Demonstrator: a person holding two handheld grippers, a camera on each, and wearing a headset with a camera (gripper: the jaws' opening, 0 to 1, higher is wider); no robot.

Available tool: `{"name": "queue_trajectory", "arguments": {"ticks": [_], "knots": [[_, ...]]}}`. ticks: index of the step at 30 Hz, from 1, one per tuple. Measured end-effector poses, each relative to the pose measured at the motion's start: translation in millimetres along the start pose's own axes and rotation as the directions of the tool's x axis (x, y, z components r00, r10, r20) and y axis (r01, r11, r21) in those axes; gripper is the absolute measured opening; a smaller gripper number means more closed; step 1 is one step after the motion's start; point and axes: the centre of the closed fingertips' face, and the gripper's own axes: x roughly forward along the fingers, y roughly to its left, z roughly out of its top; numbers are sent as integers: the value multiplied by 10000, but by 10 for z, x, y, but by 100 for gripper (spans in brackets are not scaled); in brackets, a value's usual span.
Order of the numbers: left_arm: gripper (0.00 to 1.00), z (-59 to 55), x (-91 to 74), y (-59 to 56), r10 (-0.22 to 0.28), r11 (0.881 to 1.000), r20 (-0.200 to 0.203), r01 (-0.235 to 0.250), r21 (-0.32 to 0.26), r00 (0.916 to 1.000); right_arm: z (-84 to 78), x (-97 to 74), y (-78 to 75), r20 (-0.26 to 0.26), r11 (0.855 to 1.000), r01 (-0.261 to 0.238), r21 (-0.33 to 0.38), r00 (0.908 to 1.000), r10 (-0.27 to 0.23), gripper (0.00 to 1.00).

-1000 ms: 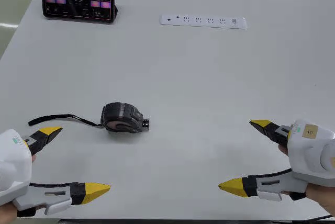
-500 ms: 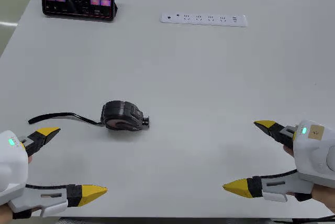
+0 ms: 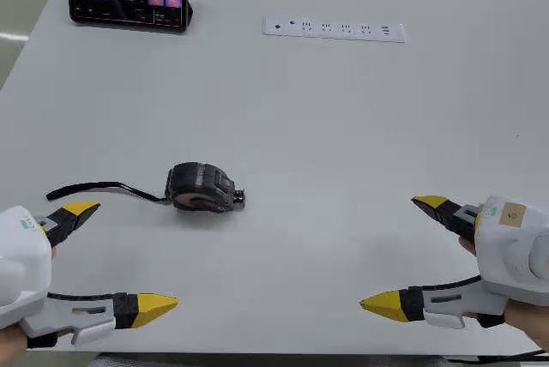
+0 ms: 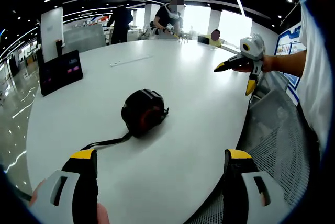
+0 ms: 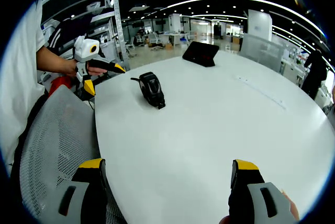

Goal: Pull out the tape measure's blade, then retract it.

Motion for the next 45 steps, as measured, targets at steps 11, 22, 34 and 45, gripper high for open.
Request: {"name": "queue_trajectory", "arguments": {"ticks": [11,22,34,45], "knots": [[99,1,-1,17,89,9999,9,-89,48,10000,31,55,30,99,9999,-88,64,9999,87,99],[99,18,-2,49,243,9993,125,-246,291,9996,40,52,33,101,9999,-90,66,9999,89,99],[99,9,-16,60,232,9997,128,-233,54,9996,39,63,45,83,9999,-159,60,9998,159,99],[99,-8,8,7,49,10000,80,-49,-30,10000,23,60,54,64,9998,-174,105,9998,174,99]]}}
